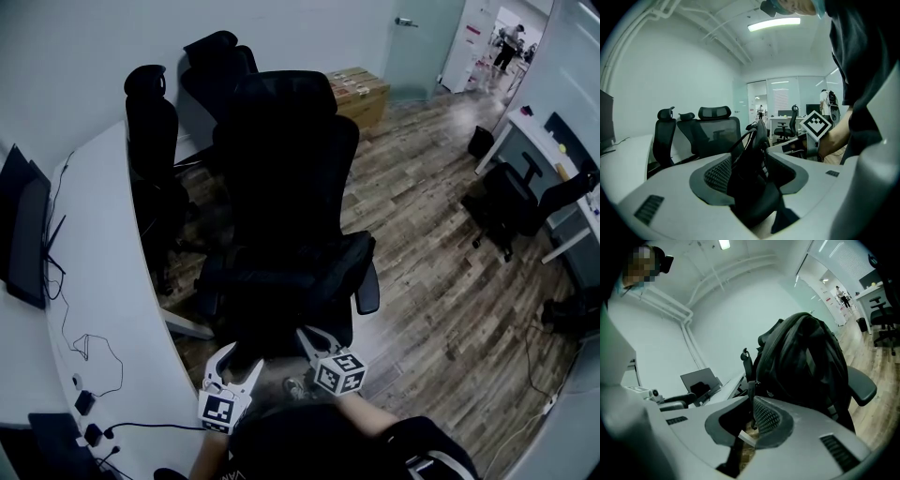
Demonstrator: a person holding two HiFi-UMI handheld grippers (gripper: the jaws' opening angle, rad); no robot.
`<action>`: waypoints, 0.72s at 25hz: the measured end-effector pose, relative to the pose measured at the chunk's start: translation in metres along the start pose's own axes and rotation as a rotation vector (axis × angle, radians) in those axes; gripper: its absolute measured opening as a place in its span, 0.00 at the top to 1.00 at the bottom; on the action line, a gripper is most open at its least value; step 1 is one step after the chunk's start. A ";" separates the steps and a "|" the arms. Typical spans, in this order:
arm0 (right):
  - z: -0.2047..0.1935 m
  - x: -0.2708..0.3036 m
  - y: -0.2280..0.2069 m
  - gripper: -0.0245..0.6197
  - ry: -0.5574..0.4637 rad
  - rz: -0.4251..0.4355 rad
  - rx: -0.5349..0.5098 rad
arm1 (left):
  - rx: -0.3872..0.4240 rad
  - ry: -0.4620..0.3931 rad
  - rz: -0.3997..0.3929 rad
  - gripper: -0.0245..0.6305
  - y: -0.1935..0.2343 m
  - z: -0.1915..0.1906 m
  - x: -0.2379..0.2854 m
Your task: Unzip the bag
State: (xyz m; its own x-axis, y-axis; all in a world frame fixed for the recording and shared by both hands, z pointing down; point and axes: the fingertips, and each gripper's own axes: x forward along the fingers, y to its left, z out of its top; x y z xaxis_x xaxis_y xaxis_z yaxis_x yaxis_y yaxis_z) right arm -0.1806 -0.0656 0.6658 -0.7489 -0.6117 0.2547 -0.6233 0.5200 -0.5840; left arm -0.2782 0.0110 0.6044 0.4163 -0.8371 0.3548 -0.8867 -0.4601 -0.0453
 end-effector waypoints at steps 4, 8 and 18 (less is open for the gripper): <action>0.010 -0.006 -0.001 0.88 0.008 -0.004 -0.013 | 0.017 0.016 -0.024 0.60 0.000 -0.008 0.012; 0.016 -0.006 0.002 0.88 0.026 0.033 0.000 | 0.056 0.033 -0.044 0.60 -0.002 -0.015 0.029; 0.038 -0.010 0.004 0.88 0.156 0.174 -0.016 | 0.257 0.123 -0.099 0.47 -0.019 -0.024 0.122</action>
State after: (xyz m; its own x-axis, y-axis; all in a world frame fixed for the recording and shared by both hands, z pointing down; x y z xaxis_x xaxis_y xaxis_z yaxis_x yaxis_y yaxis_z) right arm -0.1671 -0.0794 0.6316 -0.8704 -0.4128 0.2684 -0.4844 0.6199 -0.6173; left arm -0.2153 -0.0753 0.6707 0.4564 -0.7499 0.4790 -0.7568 -0.6102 -0.2342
